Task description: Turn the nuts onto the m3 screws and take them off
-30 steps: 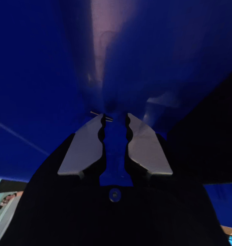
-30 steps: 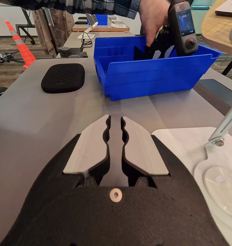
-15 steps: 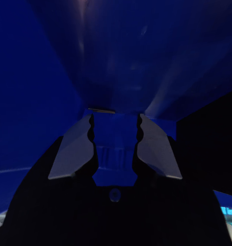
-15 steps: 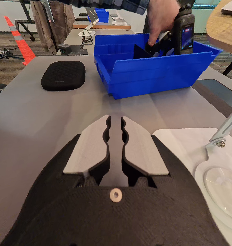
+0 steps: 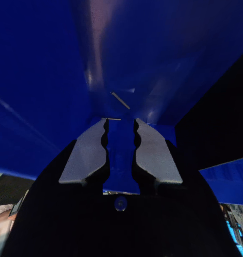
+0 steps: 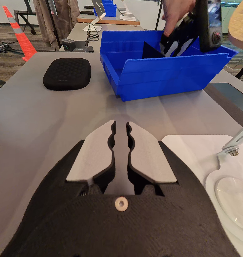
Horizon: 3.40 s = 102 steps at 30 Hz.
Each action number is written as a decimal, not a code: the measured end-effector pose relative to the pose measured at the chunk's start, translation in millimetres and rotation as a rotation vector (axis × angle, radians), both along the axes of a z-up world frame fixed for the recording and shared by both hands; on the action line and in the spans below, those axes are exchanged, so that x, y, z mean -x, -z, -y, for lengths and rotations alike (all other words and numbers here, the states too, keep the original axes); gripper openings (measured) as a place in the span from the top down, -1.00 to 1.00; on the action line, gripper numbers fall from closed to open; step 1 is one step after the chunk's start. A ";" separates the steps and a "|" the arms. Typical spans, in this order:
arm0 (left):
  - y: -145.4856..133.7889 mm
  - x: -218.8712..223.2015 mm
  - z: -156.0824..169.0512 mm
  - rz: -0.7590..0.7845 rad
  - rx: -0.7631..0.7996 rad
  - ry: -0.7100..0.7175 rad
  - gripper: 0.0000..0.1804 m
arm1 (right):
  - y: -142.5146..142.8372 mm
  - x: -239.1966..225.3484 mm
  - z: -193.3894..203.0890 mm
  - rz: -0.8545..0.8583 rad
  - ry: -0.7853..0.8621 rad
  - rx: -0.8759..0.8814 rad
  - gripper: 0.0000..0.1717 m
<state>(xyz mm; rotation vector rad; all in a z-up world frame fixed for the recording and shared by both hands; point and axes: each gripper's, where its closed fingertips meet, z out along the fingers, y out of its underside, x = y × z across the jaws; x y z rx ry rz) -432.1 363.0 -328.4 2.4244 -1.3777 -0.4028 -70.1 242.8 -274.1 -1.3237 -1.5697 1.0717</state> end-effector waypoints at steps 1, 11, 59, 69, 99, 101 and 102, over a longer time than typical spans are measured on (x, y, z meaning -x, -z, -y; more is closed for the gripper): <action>-0.8 4.0 0.0 -0.008 -0.005 -0.015 0.60 | 0.1 0.1 0.0 0.000 0.000 0.001 0.83; 18.2 -26.5 12.7 0.057 0.067 -0.101 0.76 | -0.1 -0.1 0.0 -0.001 -0.002 0.005 0.84; -77.1 -285.8 183.0 0.411 -0.124 0.140 0.98 | -11.6 -50.0 -5.1 -0.079 0.038 0.015 0.86; 8.6 -362.6 193.0 0.307 -0.030 0.142 0.99 | -13.8 -75.2 -7.2 -0.092 0.048 0.036 0.86; -59.7 -112.3 155.9 0.124 -0.074 -0.091 0.66 | -12.4 -72.1 -9.5 -0.077 0.037 0.059 0.85; -49.1 -104.3 159.2 0.106 -0.008 -0.076 0.65 | -12.4 -71.8 -9.7 -0.076 0.036 0.062 0.85; -43.7 -102.0 160.4 0.097 0.022 -0.061 0.66 | -12.2 -71.8 -9.8 -0.075 0.036 0.063 0.85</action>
